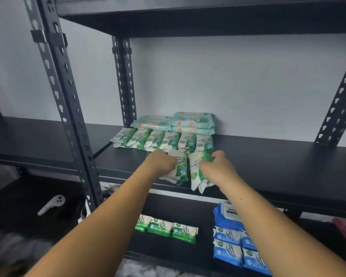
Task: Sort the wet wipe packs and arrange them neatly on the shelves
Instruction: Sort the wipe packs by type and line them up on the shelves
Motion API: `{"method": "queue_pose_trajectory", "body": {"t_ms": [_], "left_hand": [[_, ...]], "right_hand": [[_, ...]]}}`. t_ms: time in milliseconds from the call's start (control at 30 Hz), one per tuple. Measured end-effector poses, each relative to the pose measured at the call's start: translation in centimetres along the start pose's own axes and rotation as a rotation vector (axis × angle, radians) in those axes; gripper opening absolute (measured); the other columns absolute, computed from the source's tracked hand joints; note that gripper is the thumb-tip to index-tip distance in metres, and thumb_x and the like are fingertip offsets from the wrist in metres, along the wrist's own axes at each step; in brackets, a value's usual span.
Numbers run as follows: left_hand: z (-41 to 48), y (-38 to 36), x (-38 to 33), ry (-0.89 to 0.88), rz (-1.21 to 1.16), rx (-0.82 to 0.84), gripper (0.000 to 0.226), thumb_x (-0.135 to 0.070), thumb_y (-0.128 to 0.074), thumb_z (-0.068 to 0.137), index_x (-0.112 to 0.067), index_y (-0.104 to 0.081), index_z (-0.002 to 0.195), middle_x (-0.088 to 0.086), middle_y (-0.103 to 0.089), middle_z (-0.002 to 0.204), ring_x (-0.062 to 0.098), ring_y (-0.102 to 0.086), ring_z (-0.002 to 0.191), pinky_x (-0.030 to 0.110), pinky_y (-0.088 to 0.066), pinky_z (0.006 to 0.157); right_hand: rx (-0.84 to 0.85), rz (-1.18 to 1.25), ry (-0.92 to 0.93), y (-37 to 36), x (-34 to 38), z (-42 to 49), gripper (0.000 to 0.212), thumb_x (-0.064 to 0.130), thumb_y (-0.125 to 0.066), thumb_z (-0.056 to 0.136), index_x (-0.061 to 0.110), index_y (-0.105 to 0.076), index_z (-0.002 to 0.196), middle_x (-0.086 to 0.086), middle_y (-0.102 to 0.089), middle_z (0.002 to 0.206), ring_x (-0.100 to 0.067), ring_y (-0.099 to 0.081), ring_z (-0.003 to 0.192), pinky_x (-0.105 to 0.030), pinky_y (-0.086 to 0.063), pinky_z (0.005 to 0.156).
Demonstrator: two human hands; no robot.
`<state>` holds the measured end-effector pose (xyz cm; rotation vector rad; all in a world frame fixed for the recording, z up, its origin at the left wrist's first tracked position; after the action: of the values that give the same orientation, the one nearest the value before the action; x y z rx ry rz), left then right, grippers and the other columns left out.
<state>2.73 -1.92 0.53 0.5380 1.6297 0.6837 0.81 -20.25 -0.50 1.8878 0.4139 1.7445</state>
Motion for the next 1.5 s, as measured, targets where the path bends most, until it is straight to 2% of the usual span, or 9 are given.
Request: {"method": "queue_pose_trajectory", "body": {"t_ms": [167,233,333,600,733,867,1000,1367,1500], "left_hand": [[1.0,0.2,1.8,-0.03,0.1,-0.026,0.033,-0.031,-0.056,0.094,-0.012,-0.046,0.07,0.003,-0.049,0.07,0.02,-0.047,0.064,0.027,-0.036,0.059],[1.2,0.0,2.3,-0.071,0.067,-0.014,0.025,-0.038,-0.057,0.097,-0.014,-0.063,0.103,0.001,-0.061,0.1,0.021,-0.058,0.093,0.027,-0.039,0.079],[1.0,-0.7,2.6,-0.112,0.033,-0.097,0.045,-0.038,-0.056,0.097,-0.016,-0.053,0.137,0.003,-0.057,0.136,0.024,-0.054,0.122,0.027,-0.036,0.089],[0.8,-1.8,2.5,-0.211,0.054,-0.16,0.045,-0.036,-0.055,0.099,-0.01,-0.054,0.136,0.009,-0.058,0.13,0.026,-0.055,0.117,0.028,-0.038,0.086],[-0.4,-0.6,3.5,-0.569,0.101,-0.278,0.047,-0.047,-0.061,0.095,-0.022,-0.058,0.135,0.001,-0.056,0.12,0.02,-0.054,0.113,0.032,-0.043,0.096],[-1.0,-1.1,4.8,-0.815,0.321,-0.083,0.058,-0.049,-0.073,0.084,-0.036,-0.057,0.137,-0.005,-0.047,0.141,0.024,-0.045,0.127,0.04,-0.039,0.109],[-0.7,-1.9,5.1,-0.87,0.316,-0.143,0.049,-0.013,-0.07,0.088,-0.026,-0.062,0.134,-0.001,-0.057,0.132,0.025,-0.06,0.113,0.043,-0.052,0.092],[-2.0,4.1,11.6,-0.771,0.275,-0.358,0.048,0.002,-0.064,0.087,-0.023,-0.067,0.127,-0.006,-0.06,0.13,0.02,-0.065,0.102,0.036,-0.056,0.081],[-1.0,7.0,13.9,-0.665,0.453,-0.53,0.051,0.009,-0.063,0.078,-0.024,-0.066,0.116,-0.013,-0.065,0.111,0.021,-0.063,0.089,0.03,-0.048,0.057]], "right_hand": [[-0.19,-0.338,0.103,-0.6,-1.5,0.6,0.028,0.035,-0.041,0.094,0.012,-0.054,0.102,-0.006,-0.042,0.116,-0.035,-0.058,0.086,-0.046,-0.053,0.079],[-0.248,-0.389,0.154,-0.7,-1.7,0.6,0.026,0.031,-0.039,0.094,0.013,-0.057,0.1,-0.006,-0.049,0.108,-0.033,-0.056,0.089,-0.045,-0.053,0.078],[-0.286,-0.433,0.224,-0.7,-1.8,1.1,0.026,0.024,-0.041,0.092,0.015,-0.06,0.107,-0.008,-0.06,0.099,-0.032,-0.054,0.092,-0.041,-0.05,0.073],[-0.312,-0.488,0.366,-0.1,-1.7,0.7,0.048,0.018,-0.043,0.097,0.027,-0.049,0.143,-0.006,-0.048,0.128,-0.033,-0.054,0.101,-0.038,-0.048,0.075],[-0.126,-0.515,0.587,0.5,-3.1,-1.5,0.05,0.026,-0.05,0.092,0.028,-0.051,0.142,0.005,-0.041,0.145,-0.026,-0.044,0.123,-0.044,-0.046,0.098],[-0.048,-0.454,0.537,0.7,-4.8,-2.2,0.063,0.02,-0.059,0.086,0.03,-0.047,0.147,0.008,-0.033,0.149,-0.022,-0.053,0.12,-0.035,-0.049,0.096],[-0.103,-0.347,0.577,-0.2,-4.0,-1.5,0.056,0.011,-0.066,0.089,0.023,-0.053,0.141,0.003,-0.052,0.136,-0.023,-0.056,0.119,-0.035,-0.048,0.099],[0.065,-0.319,0.78,-8.6,1.5,-1.0,0.044,0.017,-0.065,0.093,0.023,-0.059,0.136,0.007,-0.051,0.136,-0.021,-0.054,0.122,-0.035,-0.046,0.102],[0.107,-0.291,0.836,-13.3,4.7,-0.4,0.044,0.015,-0.065,0.094,0.02,-0.058,0.138,0.005,-0.051,0.135,-0.025,-0.055,0.12,-0.041,-0.048,0.1]]}}
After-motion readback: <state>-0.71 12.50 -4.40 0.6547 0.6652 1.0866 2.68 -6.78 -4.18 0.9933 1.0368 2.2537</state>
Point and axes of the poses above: each hand's wrist, its own z-axis towards the middle knuckle, its own y-axis out of the back of the hand, x = y × z, the point moved 2 cm from there along z, towards the middle knuckle
